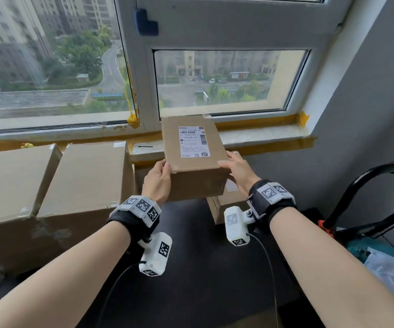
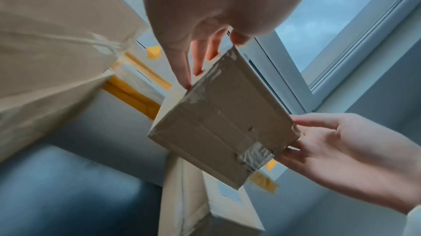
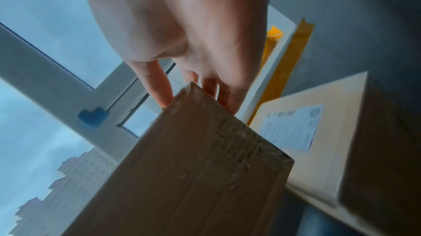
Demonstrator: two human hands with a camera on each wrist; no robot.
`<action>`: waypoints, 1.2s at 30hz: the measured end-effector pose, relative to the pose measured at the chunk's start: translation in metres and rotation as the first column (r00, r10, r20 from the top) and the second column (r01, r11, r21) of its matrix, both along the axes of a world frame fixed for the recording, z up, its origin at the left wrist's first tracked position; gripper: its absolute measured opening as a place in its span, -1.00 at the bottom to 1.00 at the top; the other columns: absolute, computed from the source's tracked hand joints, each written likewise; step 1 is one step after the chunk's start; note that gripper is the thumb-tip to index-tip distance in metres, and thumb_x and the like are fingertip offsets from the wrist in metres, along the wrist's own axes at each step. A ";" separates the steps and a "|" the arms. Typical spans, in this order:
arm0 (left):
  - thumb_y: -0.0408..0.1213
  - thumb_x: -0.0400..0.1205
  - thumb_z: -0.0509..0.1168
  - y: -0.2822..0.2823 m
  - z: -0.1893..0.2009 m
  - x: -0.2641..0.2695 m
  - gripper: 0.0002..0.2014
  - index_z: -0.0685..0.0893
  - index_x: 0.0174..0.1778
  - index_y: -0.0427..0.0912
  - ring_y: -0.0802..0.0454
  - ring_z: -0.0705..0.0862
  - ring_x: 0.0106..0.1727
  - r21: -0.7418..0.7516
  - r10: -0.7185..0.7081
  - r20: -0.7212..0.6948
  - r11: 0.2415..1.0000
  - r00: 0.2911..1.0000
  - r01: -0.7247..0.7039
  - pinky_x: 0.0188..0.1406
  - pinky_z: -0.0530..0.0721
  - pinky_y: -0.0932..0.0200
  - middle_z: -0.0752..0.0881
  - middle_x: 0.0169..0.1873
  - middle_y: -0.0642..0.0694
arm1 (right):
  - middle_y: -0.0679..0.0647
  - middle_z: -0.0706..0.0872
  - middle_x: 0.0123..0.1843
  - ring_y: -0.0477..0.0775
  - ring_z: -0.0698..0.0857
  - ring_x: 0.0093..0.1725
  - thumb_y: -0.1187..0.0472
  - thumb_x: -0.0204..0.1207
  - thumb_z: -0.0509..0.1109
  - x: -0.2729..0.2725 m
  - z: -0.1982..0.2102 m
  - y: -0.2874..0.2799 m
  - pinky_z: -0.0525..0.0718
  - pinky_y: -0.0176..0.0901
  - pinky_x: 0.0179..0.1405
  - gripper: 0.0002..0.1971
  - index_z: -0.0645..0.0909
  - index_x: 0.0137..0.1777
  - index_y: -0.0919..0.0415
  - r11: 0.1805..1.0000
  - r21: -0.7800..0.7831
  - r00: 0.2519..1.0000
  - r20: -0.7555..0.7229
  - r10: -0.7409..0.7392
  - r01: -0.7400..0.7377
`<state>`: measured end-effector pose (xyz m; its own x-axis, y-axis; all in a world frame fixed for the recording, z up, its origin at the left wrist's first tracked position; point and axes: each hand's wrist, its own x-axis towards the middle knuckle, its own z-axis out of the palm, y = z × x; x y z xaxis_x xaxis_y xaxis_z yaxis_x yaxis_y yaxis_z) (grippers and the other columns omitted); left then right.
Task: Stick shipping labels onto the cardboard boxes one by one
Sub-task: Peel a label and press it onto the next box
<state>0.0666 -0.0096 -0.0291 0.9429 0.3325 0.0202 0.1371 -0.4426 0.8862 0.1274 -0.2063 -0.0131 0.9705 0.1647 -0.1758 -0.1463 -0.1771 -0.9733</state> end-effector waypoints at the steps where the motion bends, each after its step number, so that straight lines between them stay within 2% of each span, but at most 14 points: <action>1: -0.11 0.74 0.01 -0.009 0.000 0.003 -0.59 0.47 0.46 -0.17 -0.19 0.54 0.37 -0.040 -0.038 0.010 0.998 0.999 0.038 0.41 0.45 -0.04 0.59 0.37 -0.20 | 0.08 0.69 0.24 0.11 0.63 0.27 0.28 0.55 0.29 0.001 0.002 -0.012 0.58 -0.01 0.32 -0.60 0.49 0.40 0.19 0.999 -0.017 0.999 0.004 -0.033 0.034; 3: -0.06 0.71 0.05 -0.028 -0.005 0.011 -0.57 0.49 0.45 -0.14 -0.17 0.59 0.33 -0.121 -0.101 0.007 0.987 0.995 0.101 0.40 0.51 -0.15 0.62 0.34 -0.19 | 0.12 0.65 0.31 0.14 0.61 0.30 0.25 0.53 0.31 0.004 0.004 -0.036 0.53 0.09 0.40 -0.53 0.42 0.45 0.17 0.994 -0.047 0.995 -0.007 -0.103 0.102; 6: -0.07 0.70 0.11 -0.057 -0.017 0.024 -0.59 0.51 0.42 -0.14 -0.20 0.63 0.30 -0.211 -0.146 -0.046 0.968 0.988 0.134 0.36 0.56 -0.20 0.66 0.29 -0.20 | 0.16 0.63 0.31 0.20 0.60 0.31 0.24 0.46 0.34 0.010 -0.002 -0.068 0.50 0.18 0.42 -0.49 0.41 0.44 0.14 0.984 -0.084 0.987 -0.023 -0.158 0.155; 10: 0.18 0.44 0.18 -0.086 -0.035 0.036 -0.38 0.52 0.38 -0.04 -0.24 0.63 0.32 -0.347 -0.146 -0.070 0.931 0.987 0.113 0.35 0.56 -0.28 0.70 0.25 -0.19 | 0.18 0.62 0.30 0.14 0.60 0.23 0.35 0.52 0.29 0.012 -0.003 -0.093 0.54 0.00 0.33 -0.51 0.38 0.47 0.21 0.984 -0.065 0.984 -0.056 -0.171 0.167; 11: 0.19 0.41 0.18 -0.091 -0.038 0.038 -0.35 0.51 0.39 -0.04 -0.24 0.62 0.34 -0.364 -0.142 -0.072 0.925 0.987 0.106 0.37 0.55 -0.28 0.69 0.27 -0.18 | 0.19 0.62 0.30 0.14 0.60 0.23 0.38 0.54 0.28 0.015 -0.005 -0.098 0.54 0.00 0.31 -0.51 0.38 0.48 0.23 0.985 -0.063 0.985 -0.058 -0.165 0.161; 16: -0.01 0.61 0.21 -0.106 -0.042 0.042 -0.52 0.46 0.45 -0.06 -0.15 0.61 0.37 -0.400 -0.137 -0.077 0.911 0.988 0.095 0.42 0.51 -0.24 0.65 0.33 -0.10 | 0.17 0.61 0.26 0.12 0.59 0.20 0.40 0.56 0.24 0.031 -0.012 -0.107 0.54 0.02 0.31 -0.52 0.37 0.49 0.25 0.989 -0.055 0.986 -0.087 -0.140 0.136; 19: -0.03 0.64 0.21 -0.111 -0.044 0.047 -0.53 0.44 0.47 -0.06 -0.09 0.61 0.38 -0.400 -0.118 -0.081 0.913 0.990 0.076 0.44 0.50 -0.20 0.62 0.37 -0.05 | 0.15 0.62 0.25 0.11 0.60 0.17 0.40 0.55 0.23 0.040 -0.019 -0.109 0.56 0.00 0.29 -0.52 0.37 0.49 0.25 0.989 -0.060 0.986 -0.088 -0.140 0.135; 22: -0.06 0.67 0.21 -0.116 -0.043 0.048 -0.55 0.43 0.47 -0.06 0.00 0.61 0.36 -0.383 -0.097 -0.075 0.922 0.992 0.061 0.43 0.52 -0.15 0.60 0.38 -0.05 | 0.14 0.61 0.29 0.08 0.59 0.20 0.39 0.57 0.21 0.045 -0.020 -0.112 0.54 -0.01 0.36 -0.51 0.37 0.51 0.24 0.989 -0.083 0.988 -0.079 -0.132 0.126; 26: -0.07 0.67 0.22 -0.120 -0.042 0.048 -0.55 0.41 0.48 -0.07 -0.01 0.63 0.32 -0.310 -0.071 -0.058 0.949 0.996 0.050 0.38 0.57 -0.13 0.61 0.37 -0.09 | 0.10 0.54 0.38 -0.04 0.50 0.22 0.32 0.65 0.18 0.043 -0.015 -0.118 0.40 -0.24 0.21 -0.55 0.34 0.54 0.22 0.987 -0.134 0.994 -0.038 -0.098 0.092; 29: -0.09 0.67 0.23 -0.120 -0.040 0.047 -0.53 0.39 0.51 -0.08 -0.02 0.62 0.32 -0.238 -0.061 -0.063 0.970 0.996 0.044 0.38 0.56 -0.04 0.60 0.37 -0.11 | 0.13 0.46 0.51 0.03 0.48 0.39 0.21 0.67 0.19 0.042 -0.016 -0.121 0.34 -0.27 0.23 -0.49 0.24 0.60 0.24 0.977 -0.186 0.994 -0.015 -0.106 0.102; 33: -0.08 0.68 0.19 -0.118 -0.034 0.043 -0.51 0.36 0.53 -0.11 -0.06 0.59 0.36 -0.171 -0.068 -0.067 0.984 0.995 0.055 0.35 0.51 0.10 0.57 0.41 -0.16 | 0.13 0.33 0.61 0.11 0.35 0.57 0.11 0.66 0.22 0.040 -0.016 -0.121 0.32 -0.12 0.43 -0.43 0.18 0.63 0.17 0.953 -0.283 0.994 0.049 -0.098 0.108; 36: -0.05 0.70 0.13 -0.112 -0.027 0.038 -0.54 0.38 0.52 -0.10 -0.10 0.58 0.37 -0.096 -0.065 -0.073 0.994 0.995 0.058 0.42 0.48 0.01 0.58 0.40 -0.18 | 0.09 0.32 0.62 0.12 0.31 0.59 0.05 0.65 0.23 0.033 -0.011 -0.119 0.29 0.03 0.53 -0.45 0.23 0.60 0.14 0.878 -0.457 0.984 0.163 -0.073 0.141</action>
<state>0.1047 -0.1213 -0.0562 0.9593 0.2707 -0.0807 0.1805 -0.3676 0.9123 0.1607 -0.3256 -0.0236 0.9974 -0.0098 -0.0710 -0.0624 -0.6050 -0.7938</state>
